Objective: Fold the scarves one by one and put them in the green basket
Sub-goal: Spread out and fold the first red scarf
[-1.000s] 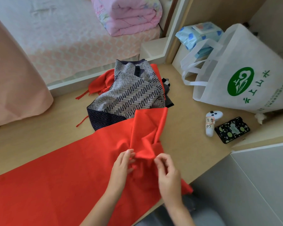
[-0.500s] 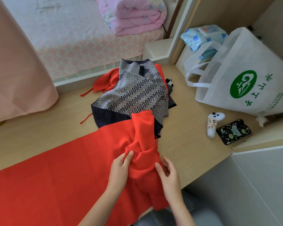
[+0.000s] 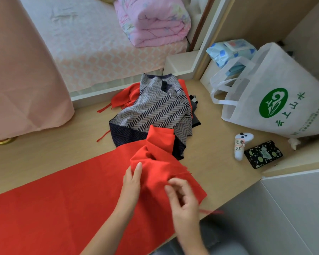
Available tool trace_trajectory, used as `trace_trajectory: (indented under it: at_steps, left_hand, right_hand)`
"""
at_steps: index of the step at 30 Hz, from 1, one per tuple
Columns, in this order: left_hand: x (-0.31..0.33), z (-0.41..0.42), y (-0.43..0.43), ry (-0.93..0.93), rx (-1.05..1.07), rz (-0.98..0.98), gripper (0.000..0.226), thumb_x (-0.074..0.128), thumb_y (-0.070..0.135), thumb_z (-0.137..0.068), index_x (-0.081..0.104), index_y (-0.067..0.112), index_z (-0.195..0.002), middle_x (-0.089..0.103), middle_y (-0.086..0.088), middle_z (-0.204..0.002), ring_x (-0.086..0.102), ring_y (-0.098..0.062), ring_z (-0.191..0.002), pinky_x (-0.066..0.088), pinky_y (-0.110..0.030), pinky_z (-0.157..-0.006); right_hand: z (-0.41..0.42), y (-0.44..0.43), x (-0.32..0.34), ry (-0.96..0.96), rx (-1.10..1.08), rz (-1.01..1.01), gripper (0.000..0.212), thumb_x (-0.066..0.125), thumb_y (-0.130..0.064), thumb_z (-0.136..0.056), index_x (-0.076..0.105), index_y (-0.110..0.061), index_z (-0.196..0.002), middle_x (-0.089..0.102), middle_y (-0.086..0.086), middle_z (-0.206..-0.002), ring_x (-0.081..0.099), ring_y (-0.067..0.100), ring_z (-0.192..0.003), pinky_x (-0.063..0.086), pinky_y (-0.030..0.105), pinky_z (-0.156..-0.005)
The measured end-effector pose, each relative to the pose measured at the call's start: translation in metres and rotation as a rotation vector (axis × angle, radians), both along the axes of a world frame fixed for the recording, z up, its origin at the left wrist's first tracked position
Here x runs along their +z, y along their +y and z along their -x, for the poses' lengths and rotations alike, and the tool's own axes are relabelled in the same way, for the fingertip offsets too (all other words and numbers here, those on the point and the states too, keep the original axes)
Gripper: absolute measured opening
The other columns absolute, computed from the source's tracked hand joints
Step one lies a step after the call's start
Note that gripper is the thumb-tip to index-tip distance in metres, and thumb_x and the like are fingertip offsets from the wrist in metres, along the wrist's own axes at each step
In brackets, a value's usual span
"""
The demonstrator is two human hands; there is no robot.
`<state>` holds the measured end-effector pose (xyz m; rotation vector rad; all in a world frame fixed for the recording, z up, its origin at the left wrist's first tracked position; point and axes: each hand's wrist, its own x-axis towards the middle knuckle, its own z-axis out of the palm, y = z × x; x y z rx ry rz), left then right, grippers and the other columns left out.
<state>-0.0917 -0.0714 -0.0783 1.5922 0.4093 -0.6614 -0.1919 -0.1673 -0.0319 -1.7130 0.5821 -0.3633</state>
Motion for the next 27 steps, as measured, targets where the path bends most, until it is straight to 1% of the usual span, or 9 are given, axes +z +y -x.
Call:
trace_trajectory:
  at_steps: [3,6,9,12,14,16,19,23,27]
  left_hand:
    - [0.006,0.018,0.021,0.098,0.036,-0.019,0.071,0.064,0.049,-0.085,0.036,0.018,-0.143,0.042,-0.004,-0.142,0.041,-0.019,-0.130,0.030,-0.036,-0.111]
    - [0.004,0.037,0.048,0.220,0.040,0.048,0.107,0.075,0.063,-0.045,0.038,0.024,-0.138,0.049,0.001,-0.132,0.047,-0.017,-0.121,0.037,-0.037,-0.105]
    - [-0.010,0.048,0.072,0.144,-0.020,-0.027,0.074,0.083,0.048,-0.040,0.066,0.017,-0.106,0.070,-0.003,-0.101,0.062,-0.019,-0.097,0.047,-0.026,-0.083]
    - [-0.020,0.052,0.086,-0.076,-0.013,-0.151,0.017,0.079,0.011,-0.074,0.071,0.025,-0.079,0.071,0.001,-0.076,0.063,-0.012,-0.081,0.042,-0.018,-0.066]
    - [-0.021,0.049,0.092,-0.223,0.014,-0.199,0.024,0.068,0.006,-0.085,0.068,0.028,-0.077,0.070,0.010,-0.077,0.059,0.005,-0.070,0.041,-0.014,-0.065]
    - [-0.014,0.046,0.097,-0.320,0.039,-0.238,0.020,0.064,0.010,-0.089,0.067,0.025,-0.077,0.069,0.017,-0.078,0.057,0.010,-0.070,0.041,-0.013,-0.067]
    - [0.001,0.046,0.100,-0.383,0.068,-0.215,0.013,0.062,0.015,-0.091,0.069,0.023,-0.085,0.070,0.015,-0.081,0.059,0.008,-0.075,0.042,-0.015,-0.069]
    - [0.016,0.051,0.111,-0.400,0.061,-0.204,0.007,0.069,0.019,-0.085,0.068,0.025,-0.083,0.069,0.015,-0.076,0.060,0.005,-0.073,0.042,-0.011,-0.067]
    - [0.015,0.060,0.142,-0.383,-0.003,-0.334,0.038,0.085,0.016,-0.068,0.063,0.036,-0.092,0.064,0.030,-0.092,0.058,0.011,-0.087,0.039,-0.004,-0.074]
  right_hand:
    - [0.008,0.035,-0.025,0.075,0.191,0.019,0.023,0.063,-0.022,-0.087,0.063,-0.044,-0.096,0.067,-0.020,-0.088,0.062,-0.002,-0.084,0.044,0.014,-0.080]
    - [0.019,0.062,-0.043,0.107,0.313,0.069,0.037,0.057,-0.023,-0.086,0.061,-0.053,-0.107,0.066,-0.021,-0.104,0.063,-0.002,-0.099,0.043,0.013,-0.089]
    - [0.033,0.076,-0.050,0.078,0.309,0.128,0.043,0.055,-0.015,-0.087,0.063,-0.052,-0.108,0.065,-0.020,-0.107,0.066,0.001,-0.093,0.047,0.012,-0.084]
    - [0.041,0.063,-0.050,0.025,0.204,0.257,0.052,0.055,0.001,-0.083,0.065,-0.044,-0.107,0.064,-0.019,-0.104,0.068,0.002,-0.079,0.052,0.015,-0.072]
    - [0.032,0.042,-0.046,0.060,0.165,0.324,0.050,0.057,-0.004,-0.082,0.060,-0.042,-0.115,0.058,-0.021,-0.119,0.062,0.002,-0.102,0.048,0.019,-0.088]
    - [0.016,0.021,-0.047,0.161,0.228,0.347,0.055,0.062,-0.014,-0.084,0.049,-0.043,-0.130,0.041,-0.025,-0.141,0.038,0.000,-0.130,0.028,0.015,-0.108]
    - [-0.013,0.006,-0.055,0.218,0.434,0.473,0.067,0.070,-0.023,-0.083,0.037,-0.042,-0.139,0.022,-0.024,-0.152,0.013,-0.002,-0.140,0.007,0.013,-0.114]
    - [-0.044,0.013,-0.058,0.122,0.537,0.480,0.028,0.065,-0.022,-0.084,0.068,-0.031,-0.110,0.052,-0.035,-0.127,0.029,-0.009,-0.133,0.015,0.017,-0.112]
    - [-0.064,0.025,-0.030,0.100,0.533,0.275,0.014,0.063,-0.012,-0.089,0.067,-0.026,-0.091,0.067,-0.023,-0.090,0.061,-0.004,-0.092,0.045,0.024,-0.086]
